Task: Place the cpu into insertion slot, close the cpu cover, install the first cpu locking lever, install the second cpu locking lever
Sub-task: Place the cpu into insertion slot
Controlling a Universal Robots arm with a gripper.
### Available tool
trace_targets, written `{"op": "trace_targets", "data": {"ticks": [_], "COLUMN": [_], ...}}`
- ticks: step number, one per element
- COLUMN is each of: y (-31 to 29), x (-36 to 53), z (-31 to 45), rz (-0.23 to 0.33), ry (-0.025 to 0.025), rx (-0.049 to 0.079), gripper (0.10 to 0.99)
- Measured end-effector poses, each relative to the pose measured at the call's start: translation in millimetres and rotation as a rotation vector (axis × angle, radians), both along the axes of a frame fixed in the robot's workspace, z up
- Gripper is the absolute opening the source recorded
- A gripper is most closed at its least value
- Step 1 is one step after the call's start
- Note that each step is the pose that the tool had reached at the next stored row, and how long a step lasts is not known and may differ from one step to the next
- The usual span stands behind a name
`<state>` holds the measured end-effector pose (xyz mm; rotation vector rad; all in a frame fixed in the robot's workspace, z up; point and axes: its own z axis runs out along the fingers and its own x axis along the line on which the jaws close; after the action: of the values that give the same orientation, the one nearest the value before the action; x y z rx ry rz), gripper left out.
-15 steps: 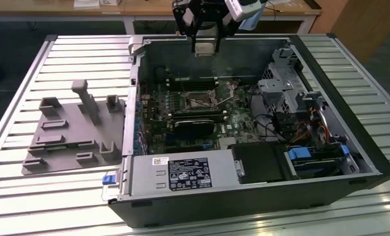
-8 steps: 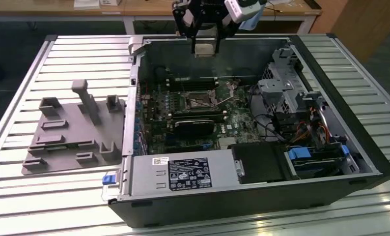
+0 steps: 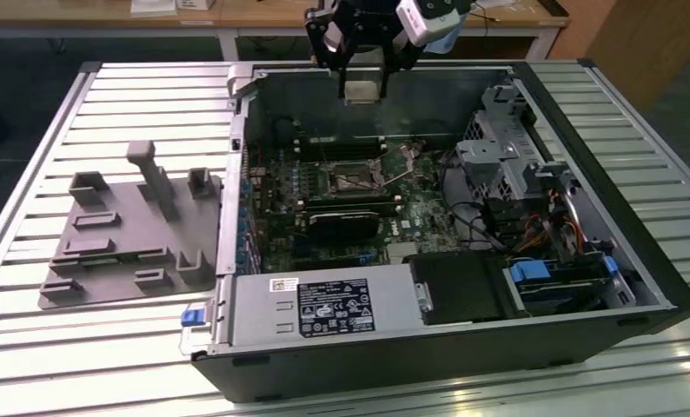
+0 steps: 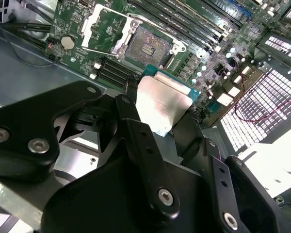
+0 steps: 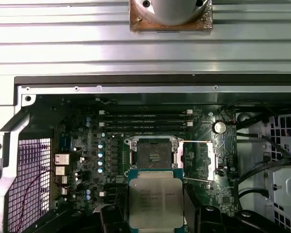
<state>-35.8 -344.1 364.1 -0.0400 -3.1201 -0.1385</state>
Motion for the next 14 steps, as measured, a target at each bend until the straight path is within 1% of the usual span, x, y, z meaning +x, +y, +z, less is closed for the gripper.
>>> {"op": "trace_targets", "data": {"ticks": [7,8,14], "y": [0.0,0.0,0.0], "x": [0.0,-0.1,0.0], "z": [-7.4,-8.6,-13.6], "rz": [-0.004,-0.013,-0.12], "ry": [-0.0009,-0.001,-0.0011], "rx": [-0.001,-0.001,-0.002], "gripper": [0.537,0.537,0.537]}}
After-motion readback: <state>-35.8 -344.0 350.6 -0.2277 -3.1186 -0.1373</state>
